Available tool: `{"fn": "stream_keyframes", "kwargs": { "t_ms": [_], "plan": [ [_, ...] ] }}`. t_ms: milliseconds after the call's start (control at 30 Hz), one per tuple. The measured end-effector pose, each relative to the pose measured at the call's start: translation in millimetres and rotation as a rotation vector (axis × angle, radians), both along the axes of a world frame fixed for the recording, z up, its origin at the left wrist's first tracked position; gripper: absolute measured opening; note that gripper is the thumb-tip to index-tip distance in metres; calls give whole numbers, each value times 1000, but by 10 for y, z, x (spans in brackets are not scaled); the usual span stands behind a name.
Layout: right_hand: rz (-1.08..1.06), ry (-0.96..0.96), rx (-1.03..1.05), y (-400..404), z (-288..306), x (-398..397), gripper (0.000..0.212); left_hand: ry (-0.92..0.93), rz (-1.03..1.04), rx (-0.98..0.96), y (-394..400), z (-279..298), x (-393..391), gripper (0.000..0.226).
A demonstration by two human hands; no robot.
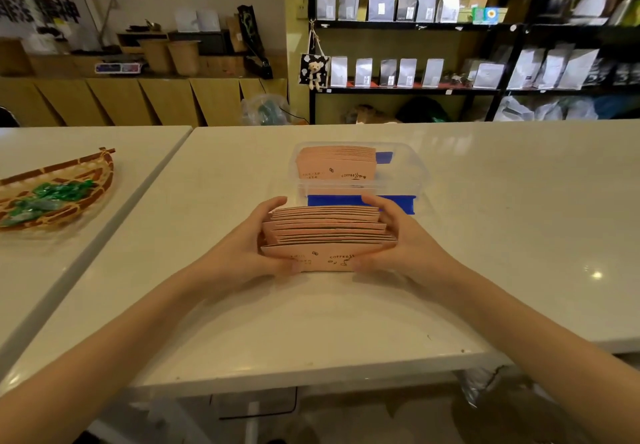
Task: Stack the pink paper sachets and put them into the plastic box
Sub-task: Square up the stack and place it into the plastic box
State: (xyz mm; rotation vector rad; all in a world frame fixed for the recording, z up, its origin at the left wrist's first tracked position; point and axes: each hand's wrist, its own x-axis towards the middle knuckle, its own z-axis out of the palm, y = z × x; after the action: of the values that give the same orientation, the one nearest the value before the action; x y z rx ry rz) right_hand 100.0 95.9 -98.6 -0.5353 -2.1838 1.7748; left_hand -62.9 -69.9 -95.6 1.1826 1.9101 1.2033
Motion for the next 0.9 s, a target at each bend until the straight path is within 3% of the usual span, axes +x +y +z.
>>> {"fn": "stream_keyframes", "kwargs": {
  "t_ms": [133,267,667,900],
  "plan": [
    [-41,39,-121,-57,-32,-39,77,-129,99,101,46,-79,94,92],
    [-125,64,-133,-168,-37,-120,61,-163,152,193,89,-103,210,77],
    [-157,143,-88,-200,3,-176,82,-220,262,223,170,-69,288,79],
    [-205,144,-132,-180,-52,-233,68,-198,237,275,190,-69,207,63]
  ]
}}
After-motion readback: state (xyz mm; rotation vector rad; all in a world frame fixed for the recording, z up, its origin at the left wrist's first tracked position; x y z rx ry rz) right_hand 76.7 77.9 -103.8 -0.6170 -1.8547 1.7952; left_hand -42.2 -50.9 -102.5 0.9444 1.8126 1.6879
